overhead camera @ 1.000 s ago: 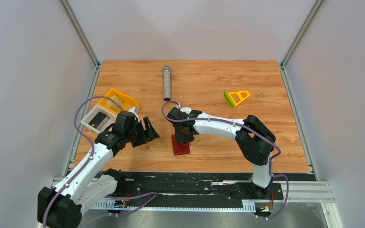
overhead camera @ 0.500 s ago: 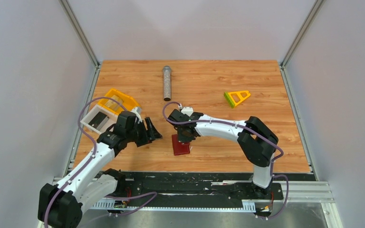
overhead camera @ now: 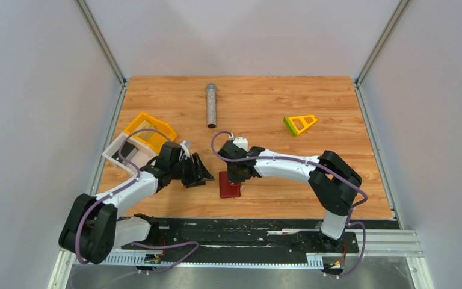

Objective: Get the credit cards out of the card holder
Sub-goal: Open the card holder at the center of the board.

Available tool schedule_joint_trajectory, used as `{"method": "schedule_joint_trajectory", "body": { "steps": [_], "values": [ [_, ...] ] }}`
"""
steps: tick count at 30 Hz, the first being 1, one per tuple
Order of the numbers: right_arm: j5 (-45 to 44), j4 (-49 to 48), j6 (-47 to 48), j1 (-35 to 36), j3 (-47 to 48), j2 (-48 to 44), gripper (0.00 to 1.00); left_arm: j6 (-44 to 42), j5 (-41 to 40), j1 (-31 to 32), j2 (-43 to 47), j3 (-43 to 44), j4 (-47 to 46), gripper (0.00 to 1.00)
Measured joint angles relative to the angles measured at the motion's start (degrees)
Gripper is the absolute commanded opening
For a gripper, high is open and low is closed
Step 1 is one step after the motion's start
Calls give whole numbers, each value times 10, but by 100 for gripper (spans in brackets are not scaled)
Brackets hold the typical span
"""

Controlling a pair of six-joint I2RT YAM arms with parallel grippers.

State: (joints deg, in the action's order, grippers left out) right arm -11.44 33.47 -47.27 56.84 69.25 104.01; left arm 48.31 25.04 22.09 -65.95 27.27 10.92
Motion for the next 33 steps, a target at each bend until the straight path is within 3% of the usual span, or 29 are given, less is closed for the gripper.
{"method": "schedule_joint_trajectory", "body": {
  "steps": [10,17,26,33],
  "values": [
    [20,-50,9,0,-52,-35,0,42,83,4,-136,-29,-202,48],
    [21,-53,9,0,-58,-39,0,84,102,34,-203,-35,-317,29],
    [24,-68,13,0,-79,-58,0,77,77,42,-231,-21,-304,23],
    [47,-155,35,-9,-158,-116,0,58,67,45,-239,-3,-269,23]
  ]
}}
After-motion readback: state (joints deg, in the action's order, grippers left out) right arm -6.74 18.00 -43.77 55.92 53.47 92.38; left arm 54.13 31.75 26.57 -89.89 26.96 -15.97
